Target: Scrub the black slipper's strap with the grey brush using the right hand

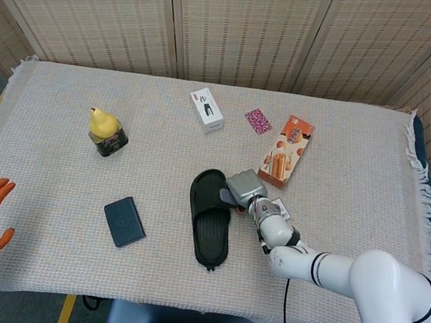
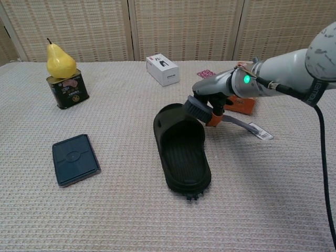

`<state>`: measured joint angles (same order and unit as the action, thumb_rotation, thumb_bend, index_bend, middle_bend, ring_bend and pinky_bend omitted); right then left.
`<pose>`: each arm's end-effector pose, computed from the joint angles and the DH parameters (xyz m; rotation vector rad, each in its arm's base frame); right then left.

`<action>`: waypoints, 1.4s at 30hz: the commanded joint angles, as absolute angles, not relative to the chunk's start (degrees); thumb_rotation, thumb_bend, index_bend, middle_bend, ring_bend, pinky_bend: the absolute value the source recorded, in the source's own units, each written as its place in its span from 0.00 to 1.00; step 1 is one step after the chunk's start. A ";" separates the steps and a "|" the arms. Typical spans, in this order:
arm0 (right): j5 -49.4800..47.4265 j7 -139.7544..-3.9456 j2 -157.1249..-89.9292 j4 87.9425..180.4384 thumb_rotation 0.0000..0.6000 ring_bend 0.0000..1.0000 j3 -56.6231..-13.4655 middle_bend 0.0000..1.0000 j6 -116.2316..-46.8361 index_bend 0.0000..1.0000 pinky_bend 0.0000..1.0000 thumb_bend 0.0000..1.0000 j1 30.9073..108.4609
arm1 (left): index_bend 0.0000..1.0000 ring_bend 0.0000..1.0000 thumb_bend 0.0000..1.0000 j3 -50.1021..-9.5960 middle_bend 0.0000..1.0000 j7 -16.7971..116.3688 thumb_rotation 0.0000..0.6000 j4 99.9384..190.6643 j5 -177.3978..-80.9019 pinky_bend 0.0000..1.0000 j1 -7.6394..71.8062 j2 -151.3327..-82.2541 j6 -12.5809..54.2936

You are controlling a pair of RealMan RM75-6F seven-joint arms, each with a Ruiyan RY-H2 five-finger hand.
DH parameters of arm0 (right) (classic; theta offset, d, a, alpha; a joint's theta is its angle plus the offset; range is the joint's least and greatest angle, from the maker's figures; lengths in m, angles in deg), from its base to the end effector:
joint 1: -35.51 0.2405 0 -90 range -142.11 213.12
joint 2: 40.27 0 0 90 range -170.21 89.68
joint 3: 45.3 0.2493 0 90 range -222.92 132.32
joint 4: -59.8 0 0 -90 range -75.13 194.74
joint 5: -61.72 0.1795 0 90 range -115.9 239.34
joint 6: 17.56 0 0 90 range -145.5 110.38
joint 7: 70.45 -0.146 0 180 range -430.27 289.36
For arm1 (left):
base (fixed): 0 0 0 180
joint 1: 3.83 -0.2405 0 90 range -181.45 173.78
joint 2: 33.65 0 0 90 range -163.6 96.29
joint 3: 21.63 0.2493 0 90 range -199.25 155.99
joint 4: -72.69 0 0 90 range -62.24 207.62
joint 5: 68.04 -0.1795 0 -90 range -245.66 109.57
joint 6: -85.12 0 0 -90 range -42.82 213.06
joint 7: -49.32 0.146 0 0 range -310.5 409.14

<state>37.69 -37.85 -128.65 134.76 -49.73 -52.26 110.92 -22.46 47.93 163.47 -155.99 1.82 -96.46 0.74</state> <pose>-0.0902 -0.3980 -0.0195 2.1466 -0.8647 0.3814 -0.2956 0.1780 0.1850 -1.4523 -0.8949 -0.8836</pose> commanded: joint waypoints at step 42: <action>22.33 -32.33 -109.66 159.54 1.00 0.62 -63.66 0.60 -67.39 0.73 0.74 0.57 91.17 | 0.00 0.00 0.36 -21.44 0.00 48.44 1.00 164.21 -158.00 0.03 2.14 -96.50 1.05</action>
